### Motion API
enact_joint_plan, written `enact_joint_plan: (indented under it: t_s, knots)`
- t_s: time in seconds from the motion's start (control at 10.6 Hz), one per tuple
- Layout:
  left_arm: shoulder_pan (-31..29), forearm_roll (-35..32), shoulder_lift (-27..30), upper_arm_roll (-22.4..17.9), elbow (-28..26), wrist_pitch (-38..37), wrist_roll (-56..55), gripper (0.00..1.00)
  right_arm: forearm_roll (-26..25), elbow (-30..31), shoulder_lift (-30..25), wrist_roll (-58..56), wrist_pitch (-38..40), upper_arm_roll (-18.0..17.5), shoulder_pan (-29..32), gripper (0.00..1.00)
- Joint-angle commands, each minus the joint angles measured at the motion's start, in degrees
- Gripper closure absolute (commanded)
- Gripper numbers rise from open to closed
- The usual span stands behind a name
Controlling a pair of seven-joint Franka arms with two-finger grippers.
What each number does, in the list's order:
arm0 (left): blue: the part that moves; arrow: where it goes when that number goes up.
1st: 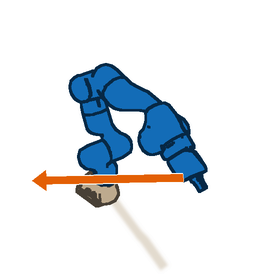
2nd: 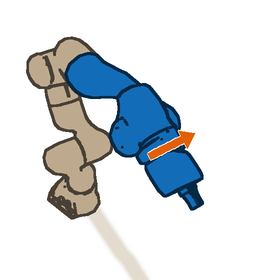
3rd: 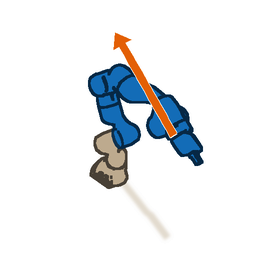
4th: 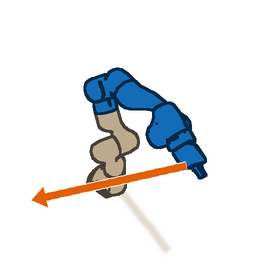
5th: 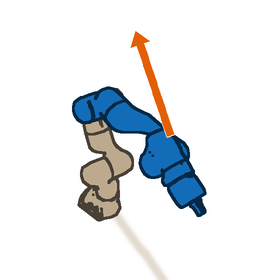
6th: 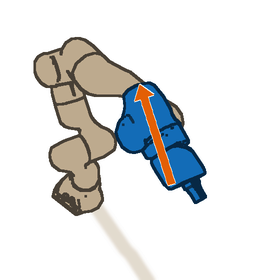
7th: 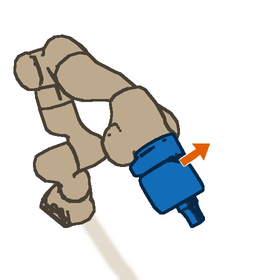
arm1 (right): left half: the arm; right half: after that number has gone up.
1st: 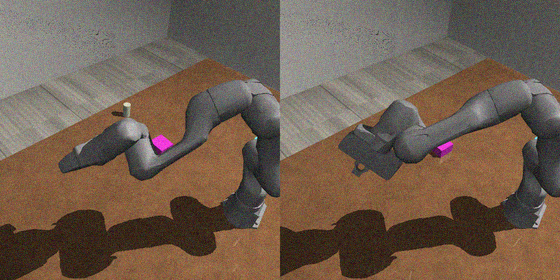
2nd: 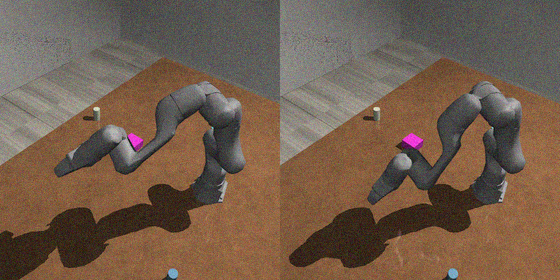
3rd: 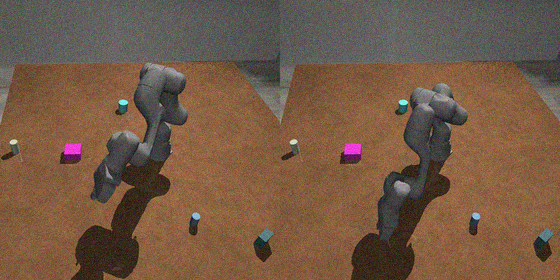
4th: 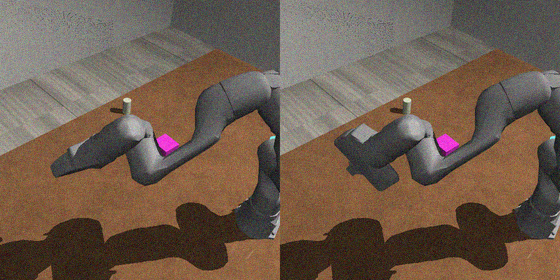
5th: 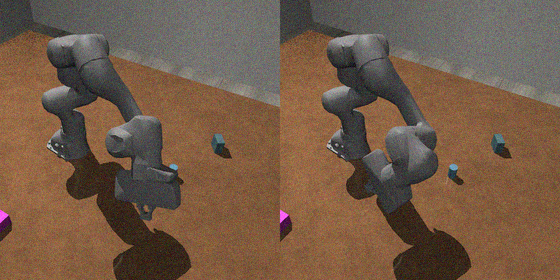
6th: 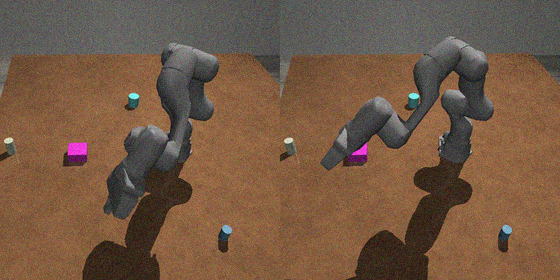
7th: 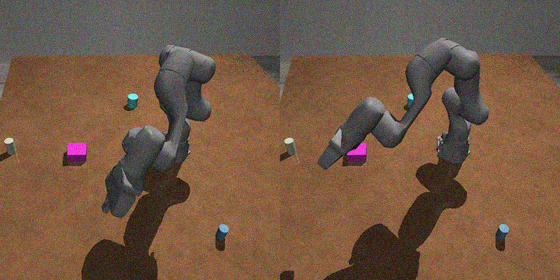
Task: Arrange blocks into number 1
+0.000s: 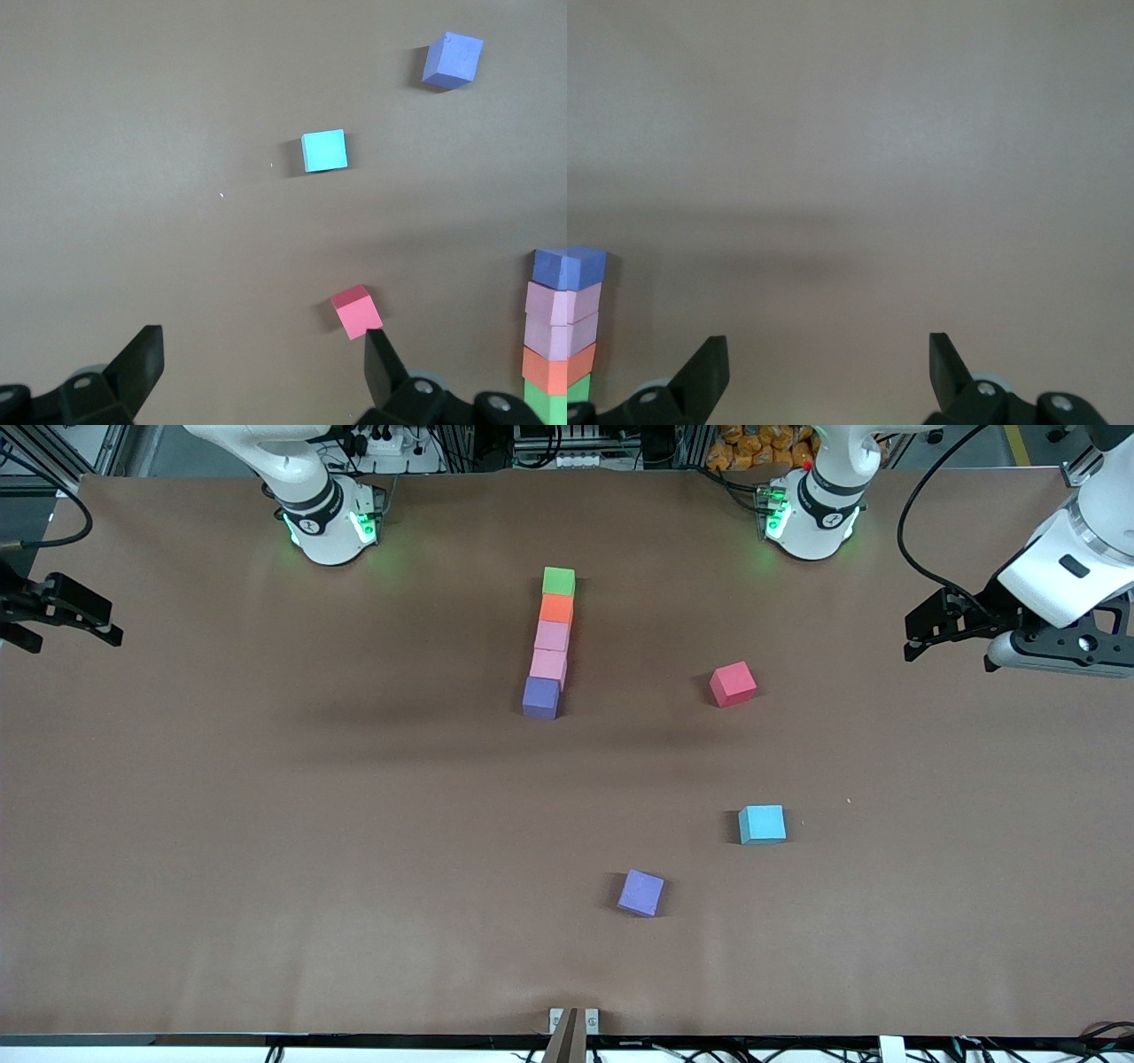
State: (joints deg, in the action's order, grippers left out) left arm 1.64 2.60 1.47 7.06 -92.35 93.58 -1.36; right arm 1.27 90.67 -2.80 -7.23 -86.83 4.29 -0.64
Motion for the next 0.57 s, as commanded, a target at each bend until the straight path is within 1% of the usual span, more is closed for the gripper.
enact_joint_plan:
  t_s: [0.0,0.47]
  knots:
    - [-0.5,0.8,1.6,0.1,-1.4,-0.1,1.9,0.00,-0.8,3.2,-2.0,0.9,-0.6,-0.8,1.0,0.00]
    - [-0.6,0.8,1.6,0.1,-1.4,-0.2,2.0,0.00,-0.7,4.1,-1.9,0.9,-1.5,-0.6,1.2,0.00]
